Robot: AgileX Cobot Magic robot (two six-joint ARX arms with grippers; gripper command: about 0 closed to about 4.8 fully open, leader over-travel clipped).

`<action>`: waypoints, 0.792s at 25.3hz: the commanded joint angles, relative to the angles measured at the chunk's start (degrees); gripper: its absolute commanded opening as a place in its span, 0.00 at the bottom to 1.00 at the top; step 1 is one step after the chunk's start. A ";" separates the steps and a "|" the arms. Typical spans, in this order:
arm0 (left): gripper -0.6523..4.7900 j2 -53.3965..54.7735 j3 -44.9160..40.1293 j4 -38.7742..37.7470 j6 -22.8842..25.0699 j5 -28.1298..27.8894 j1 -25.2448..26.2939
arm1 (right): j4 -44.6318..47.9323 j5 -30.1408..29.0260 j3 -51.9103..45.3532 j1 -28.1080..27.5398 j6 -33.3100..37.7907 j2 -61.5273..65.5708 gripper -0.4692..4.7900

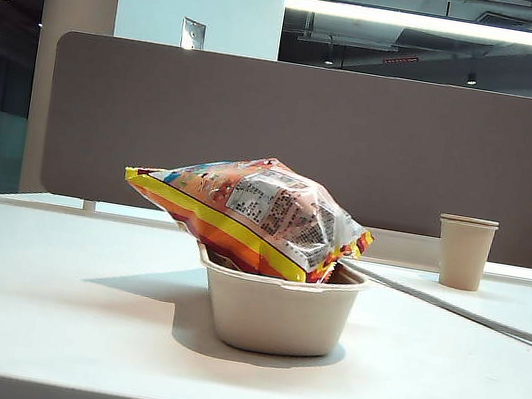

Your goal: Pick up a bag of chips and put them in the box.

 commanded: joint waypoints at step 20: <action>0.55 -4.20 -9.94 5.11 0.98 -4.63 -0.02 | 28.48 -10.80 -23.45 0.09 1.92 -2.51 0.60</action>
